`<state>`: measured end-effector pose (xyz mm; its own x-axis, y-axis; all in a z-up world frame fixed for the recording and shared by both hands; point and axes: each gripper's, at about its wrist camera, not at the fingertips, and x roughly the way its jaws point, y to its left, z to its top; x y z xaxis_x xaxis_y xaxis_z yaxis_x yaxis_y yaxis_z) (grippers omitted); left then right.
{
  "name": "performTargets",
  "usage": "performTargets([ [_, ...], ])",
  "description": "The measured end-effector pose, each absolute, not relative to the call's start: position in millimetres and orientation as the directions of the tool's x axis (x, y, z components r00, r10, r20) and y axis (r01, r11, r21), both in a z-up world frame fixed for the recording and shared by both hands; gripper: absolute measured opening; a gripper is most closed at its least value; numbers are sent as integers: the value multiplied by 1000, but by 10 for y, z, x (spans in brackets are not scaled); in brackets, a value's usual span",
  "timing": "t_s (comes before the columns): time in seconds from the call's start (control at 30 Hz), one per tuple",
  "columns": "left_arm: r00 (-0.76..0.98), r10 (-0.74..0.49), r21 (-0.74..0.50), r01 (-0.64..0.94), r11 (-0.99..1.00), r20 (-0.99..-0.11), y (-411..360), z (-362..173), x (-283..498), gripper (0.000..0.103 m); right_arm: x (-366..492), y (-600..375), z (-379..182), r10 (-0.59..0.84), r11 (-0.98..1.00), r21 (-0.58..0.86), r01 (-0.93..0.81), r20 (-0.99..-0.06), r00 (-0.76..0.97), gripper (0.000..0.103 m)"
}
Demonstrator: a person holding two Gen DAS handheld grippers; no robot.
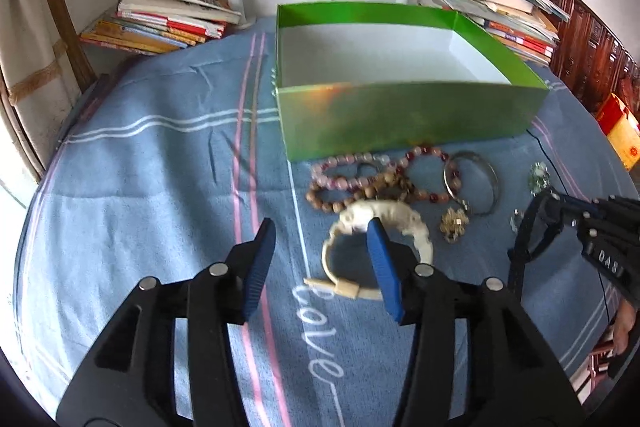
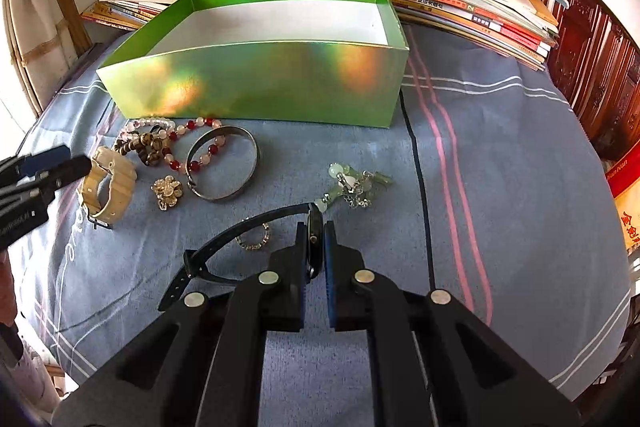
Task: Organize jewelry
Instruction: 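Lift both watches and carry them over the green box, then open both tools to drop the watches into the green box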
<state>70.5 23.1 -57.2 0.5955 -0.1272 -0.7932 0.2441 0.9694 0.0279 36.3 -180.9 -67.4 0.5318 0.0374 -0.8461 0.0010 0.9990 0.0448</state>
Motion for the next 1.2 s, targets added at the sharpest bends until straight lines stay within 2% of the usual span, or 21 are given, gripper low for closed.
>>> performTargets([
  [0.17, 545, -157, -1, 275, 961, -823, 195, -734, 727, 45, 369, -1824, -720, 32, 999, 42, 7, -853, 520, 8],
  [0.2, 532, -164, -9, 282, 959, -831, 175, -778, 749, 40, 373, -1825, -733, 28, 999, 39, 10, -855, 519, 9],
  [0.23, 522, -168, -16, 283, 959, -837, 162, -811, 762, 28, 379, -1825, -750, 26, 999, 37, 12, -855, 517, 9],
  [0.33, 519, -167, -25, 270, 963, -838, 164, -840, 788, 21, 390, -1831, -757, 38, 999, 49, 8, -854, 519, 8],
  [0.4, 522, -177, -43, 258, 965, -834, 205, -806, 783, 8, 386, -1830, -730, 54, 998, 63, 0, -848, 527, 8],
  [0.6, 549, -192, -61, 248, 967, -813, 242, -618, 782, 8, 383, -1808, -389, 43, 999, 43, -15, -792, 610, 8],
  [0.9, 670, -204, -21, 271, 962, -713, 106, 124, 1154, 8, 970, -1947, 334, 47, 997, 79, 7, -649, 759, 8],
  [1.0, 684, -191, -3, 266, 964, -705, -22, 205, 1461, 8, 1356, -1940, 205, 63, 995, 102, 9, -685, 726, 8],
  [1.2, 635, -166, -9, 244, 970, -754, -148, -69, 1978, 8, 1778, -1907, -193, 87, 989, 143, 32, -752, 653, 8],
])
